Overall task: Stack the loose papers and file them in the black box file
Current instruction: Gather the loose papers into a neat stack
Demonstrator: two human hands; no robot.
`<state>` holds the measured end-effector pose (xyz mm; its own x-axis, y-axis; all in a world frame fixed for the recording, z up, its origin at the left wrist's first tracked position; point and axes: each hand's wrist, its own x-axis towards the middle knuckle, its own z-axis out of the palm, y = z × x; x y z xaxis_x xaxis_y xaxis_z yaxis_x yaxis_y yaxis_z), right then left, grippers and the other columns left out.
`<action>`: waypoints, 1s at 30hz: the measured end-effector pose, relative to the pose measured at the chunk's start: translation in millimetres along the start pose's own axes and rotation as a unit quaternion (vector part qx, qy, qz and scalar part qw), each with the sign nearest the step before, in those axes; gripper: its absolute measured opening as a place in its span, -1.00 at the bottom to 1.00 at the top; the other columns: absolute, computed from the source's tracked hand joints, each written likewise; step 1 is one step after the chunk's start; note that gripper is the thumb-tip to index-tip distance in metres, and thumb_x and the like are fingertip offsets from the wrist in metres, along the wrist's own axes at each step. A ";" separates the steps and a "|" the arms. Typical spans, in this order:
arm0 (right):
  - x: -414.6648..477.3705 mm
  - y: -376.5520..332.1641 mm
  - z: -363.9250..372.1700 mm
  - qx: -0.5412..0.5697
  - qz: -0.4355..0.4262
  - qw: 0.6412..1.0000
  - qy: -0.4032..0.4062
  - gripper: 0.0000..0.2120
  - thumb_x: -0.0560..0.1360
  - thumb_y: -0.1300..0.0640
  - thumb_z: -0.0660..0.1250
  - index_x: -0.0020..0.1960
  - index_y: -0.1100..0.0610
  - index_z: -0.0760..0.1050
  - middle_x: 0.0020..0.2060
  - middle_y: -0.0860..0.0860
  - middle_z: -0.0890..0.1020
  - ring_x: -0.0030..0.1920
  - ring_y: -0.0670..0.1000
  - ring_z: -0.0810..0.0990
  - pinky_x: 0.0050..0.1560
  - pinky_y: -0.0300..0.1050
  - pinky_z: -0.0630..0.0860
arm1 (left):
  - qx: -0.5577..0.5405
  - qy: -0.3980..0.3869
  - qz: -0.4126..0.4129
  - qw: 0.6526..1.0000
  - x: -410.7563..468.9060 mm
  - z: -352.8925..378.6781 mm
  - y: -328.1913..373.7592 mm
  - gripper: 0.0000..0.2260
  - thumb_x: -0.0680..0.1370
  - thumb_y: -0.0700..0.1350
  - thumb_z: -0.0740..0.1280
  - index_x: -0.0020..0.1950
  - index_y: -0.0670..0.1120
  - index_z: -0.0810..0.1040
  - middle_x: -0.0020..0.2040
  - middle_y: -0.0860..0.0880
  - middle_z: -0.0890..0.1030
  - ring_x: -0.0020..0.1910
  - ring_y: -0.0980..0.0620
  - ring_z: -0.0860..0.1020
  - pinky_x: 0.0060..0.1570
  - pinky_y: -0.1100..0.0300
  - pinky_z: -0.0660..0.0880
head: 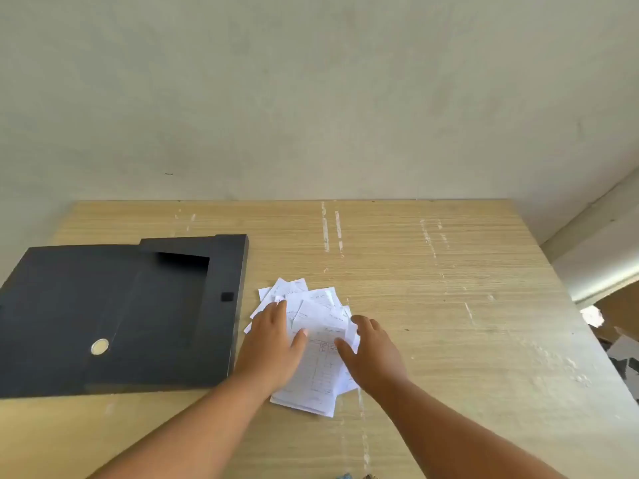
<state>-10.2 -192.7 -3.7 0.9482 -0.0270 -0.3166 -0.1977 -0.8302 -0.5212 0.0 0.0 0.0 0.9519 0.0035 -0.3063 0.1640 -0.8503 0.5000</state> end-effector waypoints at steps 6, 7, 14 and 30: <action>-12.7 4.7 32.2 -0.077 0.003 0.997 -0.020 -0.27 0.53 -0.31 0.29 0.57 0.02 0.21 0.43 -0.04 0.44 0.43 0.03 0.41 0.31 -0.08 0.46 | -0.125 0.065 -0.197 0.970 -3.7 25.3 -16.3 -0.55 0.58 0.05 0.29 0.40 -0.15 0.45 0.46 -0.14 0.42 0.45 -0.20 0.32 0.27 -0.08 0.43; -12.1 4.8 36.3 -0.080 0.010 0.997 -0.011 -0.25 0.52 -0.31 0.30 0.57 0.03 0.20 0.43 -0.03 0.43 0.44 0.03 0.39 0.35 -0.08 0.44 | -0.138 0.070 -0.208 0.966 -2.5 25.5 -15.3 -0.58 0.56 0.05 0.31 0.33 -0.17 0.48 0.42 -0.16 0.46 0.41 -0.22 0.35 0.22 -0.07 0.45; 5.1 5.5 40.1 -0.036 0.028 0.999 0.022 -0.23 0.56 -0.09 0.39 0.63 0.06 0.09 0.52 -0.01 0.37 0.52 0.07 0.29 0.51 -0.03 0.28 | -0.199 0.032 -0.141 0.969 10.6 20.4 -10.4 -0.62 0.46 0.02 0.33 0.27 0.01 0.49 0.28 -0.01 0.50 0.38 -0.11 0.38 0.15 -0.01 0.45; 29.0 5.9 34.8 0.101 0.063 0.992 0.042 -0.20 0.47 -0.07 0.50 0.61 0.00 0.21 0.45 -0.01 0.46 0.42 0.05 0.42 0.41 0.10 0.43 | -0.335 0.134 -0.242 0.901 16.7 20.4 6.6 -0.88 0.42 -0.06 0.28 -0.13 -0.07 0.55 -0.14 -0.06 0.62 -0.14 -0.17 0.58 -0.28 0.11 0.44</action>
<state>7.4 -179.0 -43.6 0.9286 -0.1765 -0.3264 -0.3533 -0.6893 -0.6325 11.7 -16.3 -18.4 0.7405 0.4915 -0.4584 0.6108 -0.2076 0.7641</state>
